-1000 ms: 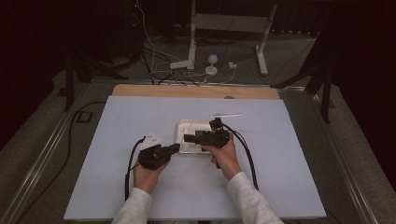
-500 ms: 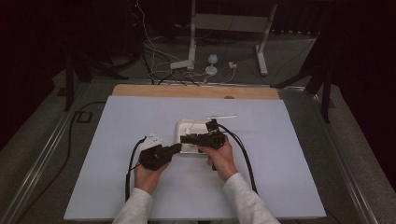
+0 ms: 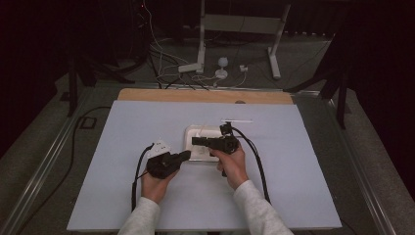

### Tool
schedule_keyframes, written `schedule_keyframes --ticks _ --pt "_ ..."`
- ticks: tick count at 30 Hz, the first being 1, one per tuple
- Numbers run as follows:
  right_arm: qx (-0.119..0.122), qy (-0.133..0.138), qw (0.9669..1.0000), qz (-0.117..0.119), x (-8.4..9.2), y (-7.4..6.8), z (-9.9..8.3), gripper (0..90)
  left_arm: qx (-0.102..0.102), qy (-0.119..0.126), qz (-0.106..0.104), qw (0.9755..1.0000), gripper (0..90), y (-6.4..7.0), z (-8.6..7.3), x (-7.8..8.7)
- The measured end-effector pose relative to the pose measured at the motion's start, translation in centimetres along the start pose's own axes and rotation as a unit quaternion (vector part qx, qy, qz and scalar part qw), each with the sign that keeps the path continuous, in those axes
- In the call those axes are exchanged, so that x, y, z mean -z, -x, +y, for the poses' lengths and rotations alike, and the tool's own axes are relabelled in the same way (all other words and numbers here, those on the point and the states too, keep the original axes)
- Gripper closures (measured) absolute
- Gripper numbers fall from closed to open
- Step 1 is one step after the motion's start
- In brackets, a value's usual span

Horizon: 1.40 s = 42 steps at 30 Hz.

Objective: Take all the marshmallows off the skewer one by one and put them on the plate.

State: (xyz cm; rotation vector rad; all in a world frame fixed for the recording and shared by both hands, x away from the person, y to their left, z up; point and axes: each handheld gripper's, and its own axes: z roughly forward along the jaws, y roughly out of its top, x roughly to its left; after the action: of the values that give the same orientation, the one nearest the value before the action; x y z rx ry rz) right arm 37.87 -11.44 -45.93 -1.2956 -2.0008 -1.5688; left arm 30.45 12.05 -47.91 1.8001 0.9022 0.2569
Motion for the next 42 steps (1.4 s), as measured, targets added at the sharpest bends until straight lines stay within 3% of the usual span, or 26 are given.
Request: schedule_keyframes --ticks 5,8,10,16,32,36,37,39,40,42 --pt "-0.003 0.011 0.9999 -0.004 0.5 0.0 0.3 76.1 -0.006 0.000 0.000 1.0000 90.0 -0.1 0.0 0.1" --pt "-0.009 0.032 0.9994 -0.009 1.1 0.2 0.6 77.6 -0.020 -0.016 0.008 0.9996 90.0 0.1 -0.2 0.0" --pt "-0.028 0.058 0.9979 -0.005 2.2 0.6 1.3 77.7 -0.013 -0.008 -0.002 0.9999 90.0 0.0 -0.3 0.0" --pt "0.002 0.048 0.9985 -0.026 3.1 0.5 1.9 77.1 -0.024 -0.009 -0.004 0.9997 90.0 0.3 -0.2 -0.1" --pt "0.001 0.074 0.9964 -0.042 3.7 0.5 2.8 77.4 -0.032 -0.004 -0.009 0.9994 90.0 0.1 -0.3 0.2" --pt "-0.008 0.084 0.9956 -0.043 4.0 0.8 2.9 77.7 -0.036 -0.009 -0.007 0.9993 90.0 0.0 -0.4 0.3" --pt "-0.007 0.083 0.9955 -0.044 4.1 0.9 3.0 77.8 -0.043 -0.020 0.000 0.9989 90.0 0.0 -0.4 0.2" --pt "-0.013 0.112 0.9923 -0.051 4.9 1.0 3.2 78.3 -0.052 -0.039 0.010 0.9978 90.0 -0.1 -0.9 0.1" --pt "-0.023 0.126 0.9907 -0.045 5.5 1.3 3.5 78.3 -0.046 -0.036 0.011 0.9982 90.0 -0.2 -1.0 0.1" --pt "-0.015 0.128 0.9902 -0.054 6.6 1.4 4.1 78.3 -0.034 -0.021 0.008 0.9992 90.0 -0.5 -0.8 0.4"
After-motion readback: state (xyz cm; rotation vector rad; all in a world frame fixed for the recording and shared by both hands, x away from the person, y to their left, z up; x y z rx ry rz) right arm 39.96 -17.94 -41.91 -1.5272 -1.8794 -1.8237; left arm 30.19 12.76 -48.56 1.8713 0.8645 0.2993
